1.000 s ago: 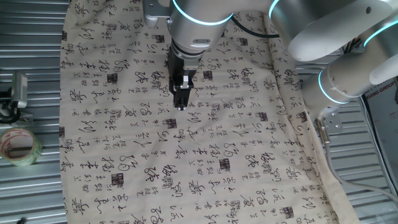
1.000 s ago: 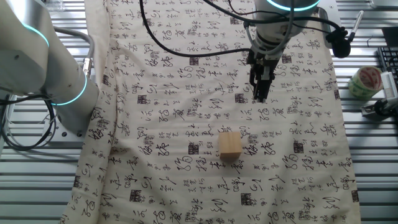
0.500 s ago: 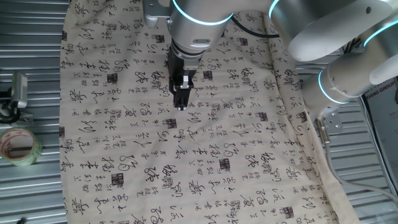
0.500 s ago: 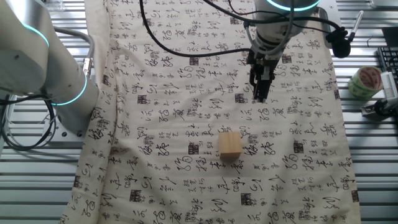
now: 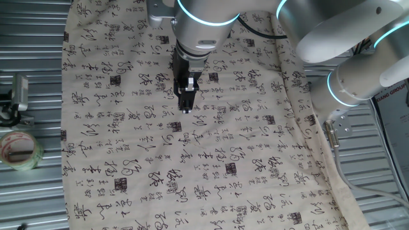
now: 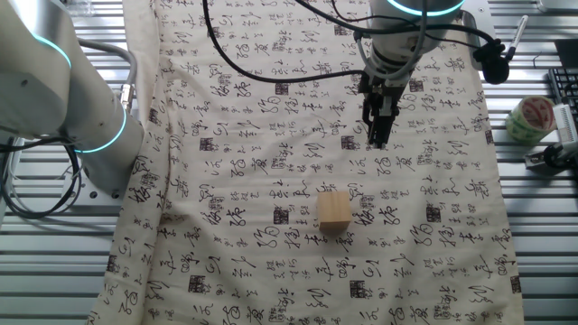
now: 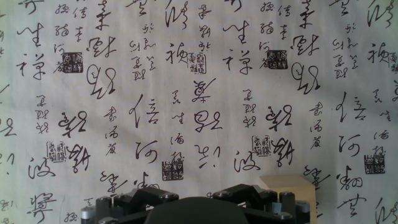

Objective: Hold a small block with the gripper and sweep it from left to right on the table

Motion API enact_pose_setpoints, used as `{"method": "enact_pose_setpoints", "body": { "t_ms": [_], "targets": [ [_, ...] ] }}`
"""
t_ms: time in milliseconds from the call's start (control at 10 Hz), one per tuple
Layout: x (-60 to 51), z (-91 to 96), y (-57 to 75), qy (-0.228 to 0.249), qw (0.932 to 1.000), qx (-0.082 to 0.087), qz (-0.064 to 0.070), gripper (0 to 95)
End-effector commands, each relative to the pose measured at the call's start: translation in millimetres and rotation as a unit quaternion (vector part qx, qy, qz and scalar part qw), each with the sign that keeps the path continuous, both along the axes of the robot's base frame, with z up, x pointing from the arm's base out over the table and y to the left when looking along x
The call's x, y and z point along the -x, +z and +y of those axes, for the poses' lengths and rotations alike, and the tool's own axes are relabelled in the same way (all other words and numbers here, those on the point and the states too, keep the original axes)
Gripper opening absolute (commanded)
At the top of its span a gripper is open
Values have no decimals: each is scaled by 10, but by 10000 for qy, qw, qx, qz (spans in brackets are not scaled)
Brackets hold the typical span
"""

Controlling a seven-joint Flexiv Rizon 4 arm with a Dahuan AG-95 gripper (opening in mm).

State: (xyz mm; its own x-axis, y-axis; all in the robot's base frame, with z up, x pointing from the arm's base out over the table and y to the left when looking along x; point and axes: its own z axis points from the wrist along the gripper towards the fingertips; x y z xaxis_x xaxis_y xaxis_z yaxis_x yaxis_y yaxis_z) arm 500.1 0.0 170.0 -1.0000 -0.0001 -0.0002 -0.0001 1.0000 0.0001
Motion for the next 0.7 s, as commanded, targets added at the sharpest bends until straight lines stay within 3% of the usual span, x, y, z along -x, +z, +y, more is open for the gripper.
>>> {"method": "enact_pose_setpoints", "body": {
  "t_ms": [100,700],
  "targets": [
    [2,0,0,-204,9991,-3,-384,0],
    [2,0,0,-239,9990,-60,-383,0]
  ]
}}
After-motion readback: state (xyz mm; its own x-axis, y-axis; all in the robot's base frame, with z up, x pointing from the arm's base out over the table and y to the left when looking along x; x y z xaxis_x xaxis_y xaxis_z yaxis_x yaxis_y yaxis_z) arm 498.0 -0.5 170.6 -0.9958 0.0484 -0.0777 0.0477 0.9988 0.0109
